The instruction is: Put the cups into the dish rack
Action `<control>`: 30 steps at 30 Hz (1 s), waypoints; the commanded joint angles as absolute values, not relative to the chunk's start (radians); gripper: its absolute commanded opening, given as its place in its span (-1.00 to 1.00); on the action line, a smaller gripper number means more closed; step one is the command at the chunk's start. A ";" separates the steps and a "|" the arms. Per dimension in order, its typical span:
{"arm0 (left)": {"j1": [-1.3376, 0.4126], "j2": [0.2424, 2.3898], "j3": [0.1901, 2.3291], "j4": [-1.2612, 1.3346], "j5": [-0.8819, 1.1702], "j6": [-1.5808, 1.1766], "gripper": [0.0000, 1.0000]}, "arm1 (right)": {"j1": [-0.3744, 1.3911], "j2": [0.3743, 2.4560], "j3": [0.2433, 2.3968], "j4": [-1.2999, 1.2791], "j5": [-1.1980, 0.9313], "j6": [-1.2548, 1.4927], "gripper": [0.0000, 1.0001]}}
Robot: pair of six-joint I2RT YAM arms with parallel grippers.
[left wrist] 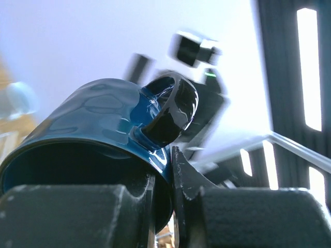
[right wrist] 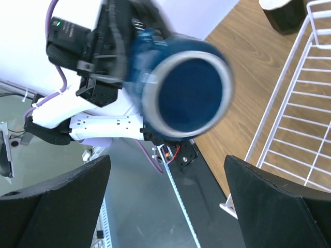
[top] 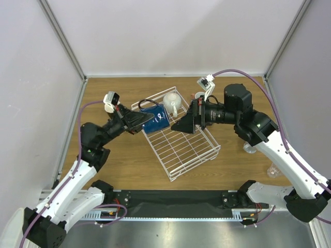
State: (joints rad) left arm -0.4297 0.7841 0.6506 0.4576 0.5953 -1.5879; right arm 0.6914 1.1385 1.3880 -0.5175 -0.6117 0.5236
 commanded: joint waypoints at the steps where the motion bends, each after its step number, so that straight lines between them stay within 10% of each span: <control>1: -0.429 0.779 0.683 0.830 0.626 -1.772 -0.99 | 0.696 1.155 1.420 -0.427 -0.635 0.503 0.99; 30: -0.535 0.775 0.663 0.828 0.537 -1.772 -0.99 | 0.739 1.287 1.436 -0.101 -0.761 0.716 0.85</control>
State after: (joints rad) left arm -0.5117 0.7837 0.6502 0.7155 0.5449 -1.7538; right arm 0.7315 1.2621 1.3960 -0.1680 -0.7456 0.6994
